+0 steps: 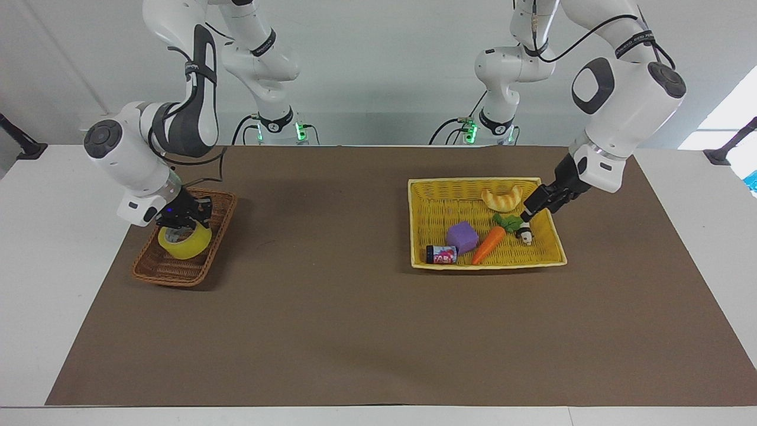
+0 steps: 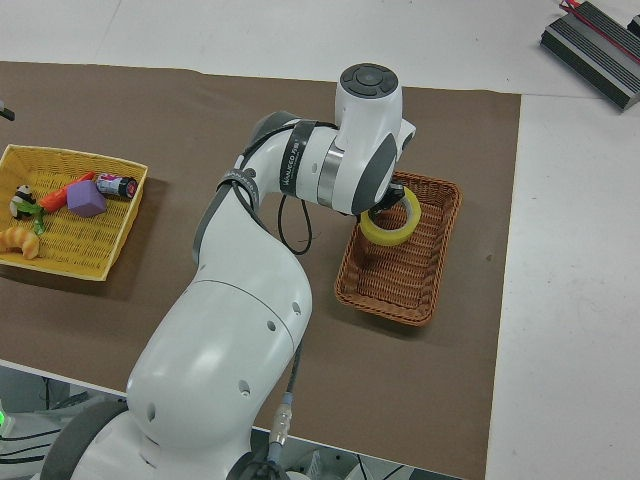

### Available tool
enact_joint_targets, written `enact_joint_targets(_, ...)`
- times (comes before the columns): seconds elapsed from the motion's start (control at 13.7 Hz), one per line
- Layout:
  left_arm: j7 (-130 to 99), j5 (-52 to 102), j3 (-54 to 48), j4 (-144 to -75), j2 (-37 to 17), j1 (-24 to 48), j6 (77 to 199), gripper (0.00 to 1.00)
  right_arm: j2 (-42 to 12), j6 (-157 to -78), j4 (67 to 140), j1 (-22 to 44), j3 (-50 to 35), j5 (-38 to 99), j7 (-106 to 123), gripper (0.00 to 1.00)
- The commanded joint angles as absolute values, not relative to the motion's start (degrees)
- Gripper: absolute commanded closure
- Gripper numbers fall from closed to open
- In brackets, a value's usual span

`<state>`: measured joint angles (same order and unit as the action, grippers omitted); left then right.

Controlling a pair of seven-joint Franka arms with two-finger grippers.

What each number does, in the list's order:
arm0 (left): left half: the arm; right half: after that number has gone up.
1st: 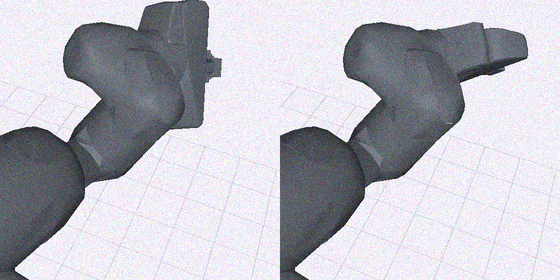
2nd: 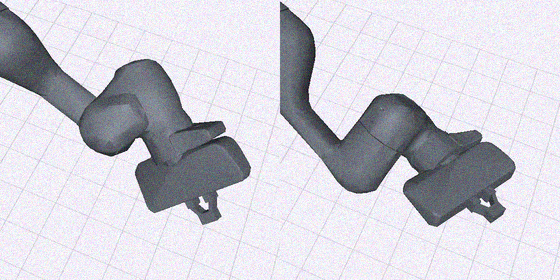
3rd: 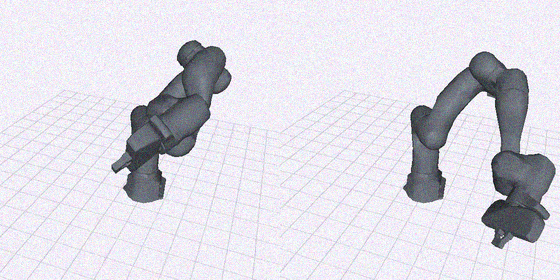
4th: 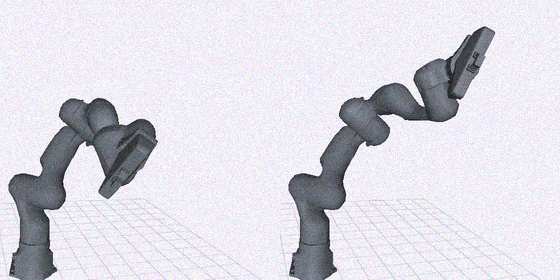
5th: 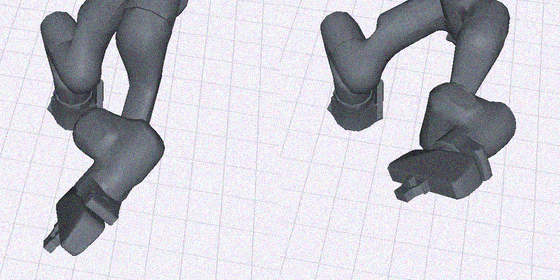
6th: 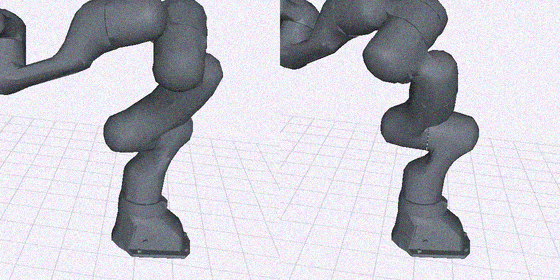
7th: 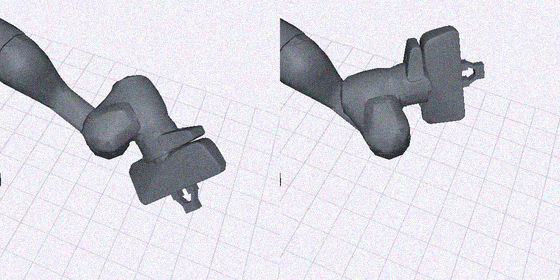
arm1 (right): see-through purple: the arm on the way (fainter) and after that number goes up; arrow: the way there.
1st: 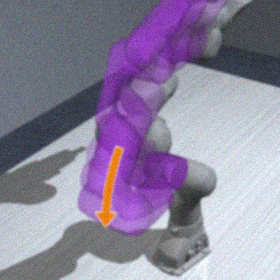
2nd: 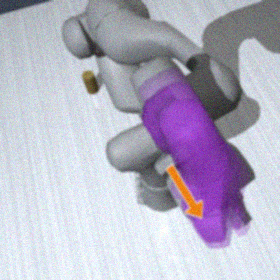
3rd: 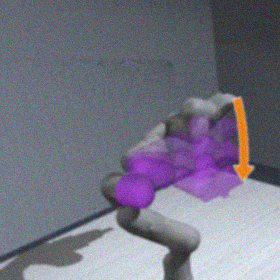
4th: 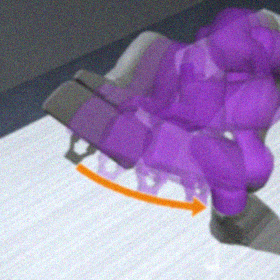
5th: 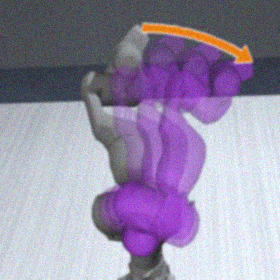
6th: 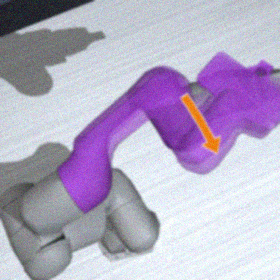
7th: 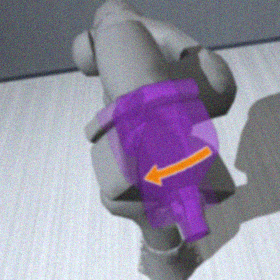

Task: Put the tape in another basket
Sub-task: 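Lower the tape into the wicker basket while the left gripper withdraws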

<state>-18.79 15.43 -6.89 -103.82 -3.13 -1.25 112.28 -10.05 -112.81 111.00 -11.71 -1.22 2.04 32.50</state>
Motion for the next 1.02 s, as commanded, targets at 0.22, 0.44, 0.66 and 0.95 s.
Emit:
enact_joint_targets(0.22, -4.84, 4.95, -7.65, -101.7, -2.55, -3.61, 108.55, 0.0, -9.75, -115.93, 113.55, -12.39, -1.58, -1.67, 36.12, 1.0)
enact_joint_targets(0.44, 2.0, 2.37, -8.0, -99.59, -2.46, -3.51, 105.48, 0.0, -9.84, -116.98, 114.61, -12.39, -1.58, -1.85, 36.04, 0.52)
enact_joint_targets(0.66, 5.88, 1.93, -7.91, -93.28, -2.98, -3.52, 99.52, 0.0, -9.93, -116.02, 113.91, -12.48, -1.67, -1.67, 35.25, 0.0)
enact_joint_targets(0.95, 5.98, 0.71, -8.09, -89.13, -2.2, -3.52, 94.23, 0.0, -8.88, -115.4, 110.49, -11.69, -2.63, -1.5, 25.69, 0.0)
